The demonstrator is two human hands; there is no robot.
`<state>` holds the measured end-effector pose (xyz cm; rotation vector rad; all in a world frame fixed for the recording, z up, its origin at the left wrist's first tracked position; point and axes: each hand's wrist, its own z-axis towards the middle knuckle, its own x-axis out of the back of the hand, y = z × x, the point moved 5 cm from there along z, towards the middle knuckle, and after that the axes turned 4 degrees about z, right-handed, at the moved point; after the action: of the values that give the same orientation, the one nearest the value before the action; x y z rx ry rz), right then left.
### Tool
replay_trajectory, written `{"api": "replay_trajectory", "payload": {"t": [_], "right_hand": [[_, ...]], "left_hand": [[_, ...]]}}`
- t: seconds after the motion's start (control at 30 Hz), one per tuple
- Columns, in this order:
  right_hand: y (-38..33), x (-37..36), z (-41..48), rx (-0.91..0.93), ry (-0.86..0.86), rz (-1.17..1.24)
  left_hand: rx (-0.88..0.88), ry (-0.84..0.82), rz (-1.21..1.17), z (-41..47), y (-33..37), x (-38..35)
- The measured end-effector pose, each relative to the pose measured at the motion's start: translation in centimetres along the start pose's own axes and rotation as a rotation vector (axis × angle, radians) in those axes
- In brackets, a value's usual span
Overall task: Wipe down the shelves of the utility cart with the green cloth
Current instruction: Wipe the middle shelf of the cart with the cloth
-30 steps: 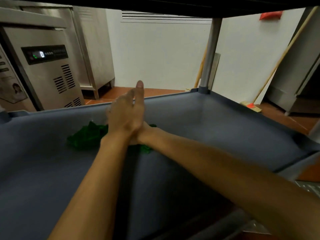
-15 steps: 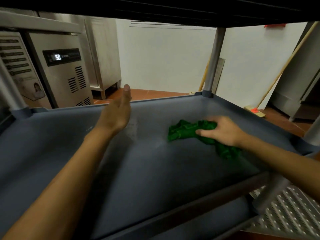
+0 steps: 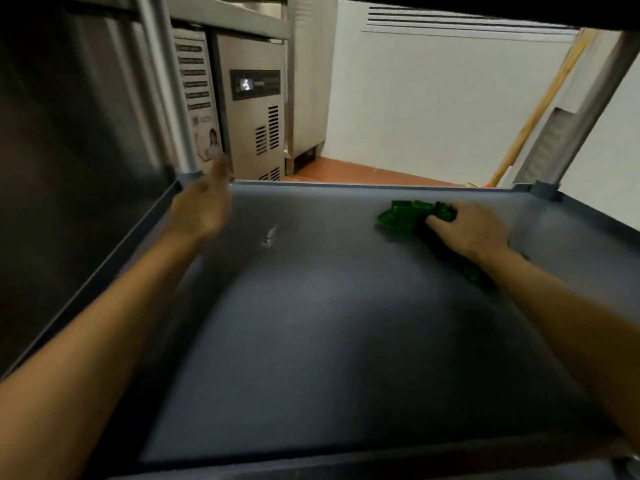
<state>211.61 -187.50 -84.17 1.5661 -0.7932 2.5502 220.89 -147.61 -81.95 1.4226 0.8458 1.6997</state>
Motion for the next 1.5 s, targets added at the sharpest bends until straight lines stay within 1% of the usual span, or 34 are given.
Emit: {"api": "replay_trajectory", "payload": {"t": [0.1, 0.23, 0.3, 0.37, 0.43, 0.5, 0.57, 0.63, 0.73, 0.8, 0.87, 0.93, 1.0, 1.07, 1.13, 1.23, 1.3, 1.33, 1.37, 1.4, 1.43, 1.5], "right_hand": [[-6.7, -3.7, 0.5, 0.034, -0.036, 0.031], [-17.6, -8.5, -0.8, 0.127, -0.057, 0.067], [-23.5, -10.7, -2.7, 0.207, -0.094, 0.141], [-29.0, -12.5, -5.6, 0.358, -0.146, 0.216], [-32.6, -13.3, -8.4, 0.475, -0.227, 0.247], [-34.0, -13.4, -10.1, 0.522, -0.313, 0.251], [-34.0, -12.7, -11.1, 0.544, -0.343, 0.262], [-33.5, -11.6, -12.0, 0.584, -0.340, 0.273], [-32.2, -9.9, -13.8, 0.617, -0.360, 0.328], [-31.3, -8.6, -14.9, 0.584, -0.404, 0.414], [-30.5, -7.7, -16.2, 0.566, -0.434, 0.450], [-29.7, -7.0, -17.5, 0.531, -0.472, 0.428], [-29.1, -6.1, -18.5, 0.457, -0.511, 0.425], [-28.4, -5.1, -19.6, 0.395, -0.535, 0.407], [-27.8, -4.1, -20.5, 0.292, -0.604, 0.393], [-26.5, -2.5, -22.4, 0.038, -0.748, 0.487], [-25.8, -0.6, -23.9, -0.109, -0.782, 0.610], [-25.6, 0.7, -24.6, -0.169, -0.773, 0.671], [-25.3, 2.1, -25.3, -0.215, -0.763, 0.722], [-25.2, 3.6, -25.9, -0.254, -0.764, 0.755], [-25.1, 5.3, -26.4, -0.287, -0.777, 0.775], [-25.3, 8.5, -27.6, -0.321, -0.847, 0.745]], "left_hand": [[-0.082, 0.015, -0.086, -0.8, 1.0, -0.8], [-0.121, 0.033, -0.018, -0.9, 1.0, -0.4], [-0.096, 0.038, 0.048, -0.4, 0.7, -0.1], [-0.044, 0.042, 0.118, 0.6, 0.4, 0.5], [0.019, 0.065, 0.131, 1.3, 0.3, 1.3], [0.057, 0.086, 0.142, 1.5, 0.2, 2.1], [0.088, 0.076, 0.126, 1.3, 0.0, 2.3], [0.106, 0.033, 0.081, 0.6, -0.1, 2.0], [0.098, -0.078, -0.065, -0.6, 0.5, 1.2], [0.123, -0.083, -0.153, -1.6, 1.0, 1.4], [0.142, -0.063, -0.172, -2.6, 1.2, 2.0], [0.179, -0.063, -0.175, -4.0, 1.1, 2.7], [0.240, -0.077, -0.173, -5.4, 1.2, 3.5], [0.312, -0.137, -0.133, -6.9, 1.4, 4.5], [0.444, -0.204, -0.068, -8.9, 0.9, 5.7], [0.755, -0.335, 0.056, -14.3, -0.1, 8.2], [0.837, -0.407, 0.143, -17.4, -0.5, 9.6], [0.857, -0.447, 0.159, -18.5, -0.2, 10.0], [0.836, -0.493, 0.190, -19.2, 0.5, 10.2], [0.789, -0.548, 0.213, -20.1, 1.8, 10.4], [0.726, -0.565, 0.213, -20.8, 3.1, 10.7], [0.649, -0.476, 0.110, -22.1, 4.9, 11.2]]}}
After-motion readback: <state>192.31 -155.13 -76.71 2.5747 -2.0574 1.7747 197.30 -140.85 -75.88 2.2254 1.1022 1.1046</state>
